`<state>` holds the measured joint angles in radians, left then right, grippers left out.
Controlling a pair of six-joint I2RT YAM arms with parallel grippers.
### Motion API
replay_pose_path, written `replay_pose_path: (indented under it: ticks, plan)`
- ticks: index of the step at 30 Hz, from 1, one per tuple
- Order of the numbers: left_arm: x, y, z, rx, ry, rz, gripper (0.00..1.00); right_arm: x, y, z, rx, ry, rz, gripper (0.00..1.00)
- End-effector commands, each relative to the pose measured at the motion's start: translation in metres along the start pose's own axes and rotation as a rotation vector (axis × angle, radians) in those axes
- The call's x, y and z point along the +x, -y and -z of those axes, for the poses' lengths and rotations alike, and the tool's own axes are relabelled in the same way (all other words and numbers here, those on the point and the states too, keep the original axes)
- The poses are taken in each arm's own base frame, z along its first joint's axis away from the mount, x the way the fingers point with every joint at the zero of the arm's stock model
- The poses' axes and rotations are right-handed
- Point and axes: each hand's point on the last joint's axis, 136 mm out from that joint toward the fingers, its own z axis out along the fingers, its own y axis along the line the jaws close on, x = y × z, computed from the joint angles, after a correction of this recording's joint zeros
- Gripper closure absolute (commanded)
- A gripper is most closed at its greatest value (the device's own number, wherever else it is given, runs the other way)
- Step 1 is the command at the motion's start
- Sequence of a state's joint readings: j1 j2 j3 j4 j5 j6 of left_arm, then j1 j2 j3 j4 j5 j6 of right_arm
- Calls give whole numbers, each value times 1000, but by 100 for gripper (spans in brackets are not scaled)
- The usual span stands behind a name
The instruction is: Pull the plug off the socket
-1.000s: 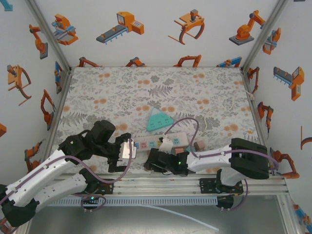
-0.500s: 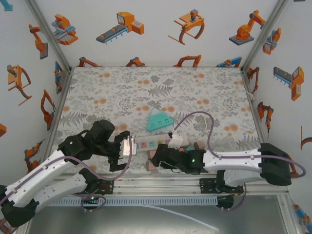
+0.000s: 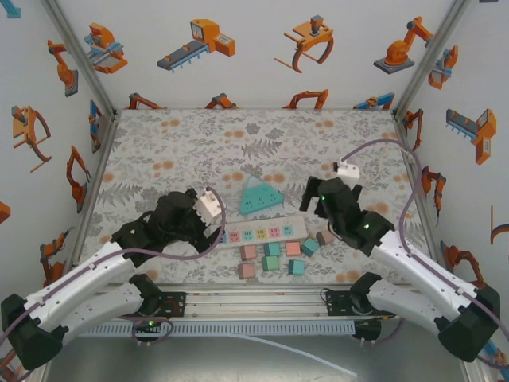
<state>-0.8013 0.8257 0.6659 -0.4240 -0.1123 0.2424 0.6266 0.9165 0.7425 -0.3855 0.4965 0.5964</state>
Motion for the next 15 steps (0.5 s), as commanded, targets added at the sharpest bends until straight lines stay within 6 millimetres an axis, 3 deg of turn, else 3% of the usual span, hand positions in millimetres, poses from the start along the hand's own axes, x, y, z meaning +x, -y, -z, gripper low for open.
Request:
replay_pose_path:
  ticks: [1, 4, 8, 12, 15]
  plan:
    - [7, -54, -4, -258, 30, 210, 3, -30, 36, -13, 100, 49, 108, 2]
    - [34, -92, -3, -451, 20, 332, 3, -43, 79, -27, 238, 85, 96, 0]
    - [71, -121, 5, -654, 16, 389, 3, -36, 119, -54, 340, 92, 140, 0]
    - [106, -139, 14, -822, 57, 421, 3, -18, 143, -89, 351, 89, 201, 0]
    - [121, -147, 17, -869, 82, 486, 3, -4, 152, -114, 331, 81, 195, 1]
